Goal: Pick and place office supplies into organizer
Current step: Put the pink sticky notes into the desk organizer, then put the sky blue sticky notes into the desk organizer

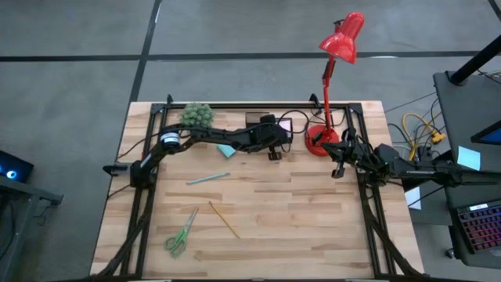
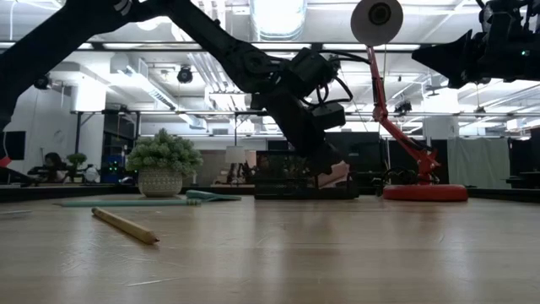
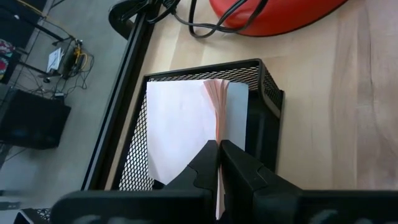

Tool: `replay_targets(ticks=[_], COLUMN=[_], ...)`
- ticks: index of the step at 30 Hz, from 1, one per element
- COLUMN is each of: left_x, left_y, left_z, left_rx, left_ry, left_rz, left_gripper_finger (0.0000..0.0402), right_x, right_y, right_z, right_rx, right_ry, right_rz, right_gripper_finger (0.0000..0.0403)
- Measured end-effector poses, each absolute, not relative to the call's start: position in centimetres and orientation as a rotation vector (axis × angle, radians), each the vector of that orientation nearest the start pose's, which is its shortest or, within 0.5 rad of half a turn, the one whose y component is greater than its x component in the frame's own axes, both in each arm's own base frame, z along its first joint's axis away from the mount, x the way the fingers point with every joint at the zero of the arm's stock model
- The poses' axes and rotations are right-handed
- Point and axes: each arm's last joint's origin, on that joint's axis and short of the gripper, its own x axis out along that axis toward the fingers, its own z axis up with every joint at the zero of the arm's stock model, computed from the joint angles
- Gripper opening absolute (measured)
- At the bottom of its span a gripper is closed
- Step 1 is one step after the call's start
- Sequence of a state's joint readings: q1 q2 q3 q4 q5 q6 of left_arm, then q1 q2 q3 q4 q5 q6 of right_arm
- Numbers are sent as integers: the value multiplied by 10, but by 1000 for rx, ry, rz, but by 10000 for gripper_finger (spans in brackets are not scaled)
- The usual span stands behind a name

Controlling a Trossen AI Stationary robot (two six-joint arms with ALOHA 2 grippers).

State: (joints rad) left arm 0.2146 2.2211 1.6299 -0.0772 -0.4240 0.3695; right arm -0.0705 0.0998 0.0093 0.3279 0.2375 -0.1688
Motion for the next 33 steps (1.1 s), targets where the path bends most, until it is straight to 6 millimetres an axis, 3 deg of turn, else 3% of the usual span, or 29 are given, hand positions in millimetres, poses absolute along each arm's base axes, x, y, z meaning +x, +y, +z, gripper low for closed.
replay_targets(ticks=[9,22,33], left_x=[477,477,481], left_y=[116,116,113], left_z=[168,168,176], left_rx=[417,417,416], left_ry=[785,783,722], left_rz=[482,483,490], left_gripper_finger=[3,139,157], right_x=[99,99,99], right_y=[-14,-14,-14], right_z=[190,190,190], right_rx=[-147,-146,-146], right_ry=[-211,-214,-215], right_rz=[-326,-326,-326], right_gripper_finger=[9,9,9])
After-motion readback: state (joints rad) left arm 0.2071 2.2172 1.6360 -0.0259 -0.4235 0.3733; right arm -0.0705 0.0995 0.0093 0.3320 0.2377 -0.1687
